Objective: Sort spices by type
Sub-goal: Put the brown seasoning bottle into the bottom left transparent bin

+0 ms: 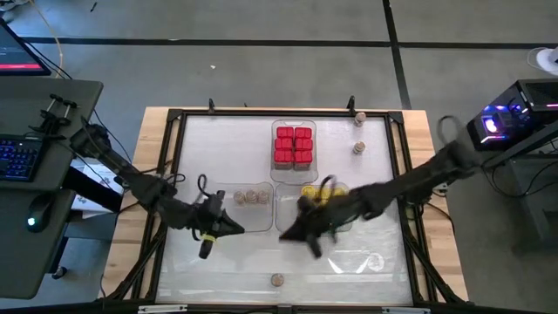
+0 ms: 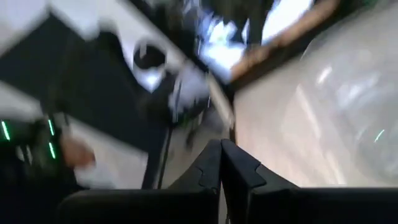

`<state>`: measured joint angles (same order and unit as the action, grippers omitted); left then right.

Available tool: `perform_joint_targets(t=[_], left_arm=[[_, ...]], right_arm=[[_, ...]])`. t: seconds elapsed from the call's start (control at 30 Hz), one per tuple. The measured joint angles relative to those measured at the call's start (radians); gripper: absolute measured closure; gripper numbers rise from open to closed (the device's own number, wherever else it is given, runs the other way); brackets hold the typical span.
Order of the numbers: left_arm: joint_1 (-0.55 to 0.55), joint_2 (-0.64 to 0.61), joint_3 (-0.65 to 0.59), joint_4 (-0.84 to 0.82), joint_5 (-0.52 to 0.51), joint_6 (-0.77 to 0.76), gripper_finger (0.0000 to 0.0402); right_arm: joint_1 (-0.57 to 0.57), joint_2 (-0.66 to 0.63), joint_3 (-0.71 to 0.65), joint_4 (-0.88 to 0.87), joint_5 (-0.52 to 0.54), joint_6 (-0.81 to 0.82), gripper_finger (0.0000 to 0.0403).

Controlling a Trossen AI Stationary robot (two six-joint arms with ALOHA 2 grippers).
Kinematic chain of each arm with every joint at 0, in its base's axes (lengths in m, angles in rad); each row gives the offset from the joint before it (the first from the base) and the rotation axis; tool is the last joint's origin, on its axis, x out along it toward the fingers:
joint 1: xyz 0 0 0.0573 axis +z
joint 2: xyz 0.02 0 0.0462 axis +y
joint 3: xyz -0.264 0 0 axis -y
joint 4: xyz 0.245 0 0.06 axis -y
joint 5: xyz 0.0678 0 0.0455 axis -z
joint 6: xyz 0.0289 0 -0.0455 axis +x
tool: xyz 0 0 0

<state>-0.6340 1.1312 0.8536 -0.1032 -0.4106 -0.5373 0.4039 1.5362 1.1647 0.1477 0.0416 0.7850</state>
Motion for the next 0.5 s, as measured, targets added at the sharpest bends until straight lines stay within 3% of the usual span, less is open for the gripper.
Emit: perform_joint_targets(t=[0.13, 0.23, 0.4, 0.5], left_arm=[[0.006, -0.039, 0.000, 0.110, -0.047, 0.048, 0.0401], [0.010, -0.081, 0.000, 0.126, -0.121, 0.057, 0.0401], [0.017, -0.136, 0.000, 0.125, -0.239, 0.036, 0.0401], [0.020, -0.151, 0.000, 0.124, -0.268, 0.006, 0.0401]], right_arm=[[0.035, 0.189, 0.115, -0.060, -0.149, -0.043, 0.0402], [0.061, 0.314, 0.237, -0.201, -0.244, -0.139, 0.0402], [0.105, 0.463, 0.440, -0.548, -0.282, -0.343, 0.0403], [0.124, 0.524, 0.497, -0.639, -0.290, -0.425, 0.0403]])
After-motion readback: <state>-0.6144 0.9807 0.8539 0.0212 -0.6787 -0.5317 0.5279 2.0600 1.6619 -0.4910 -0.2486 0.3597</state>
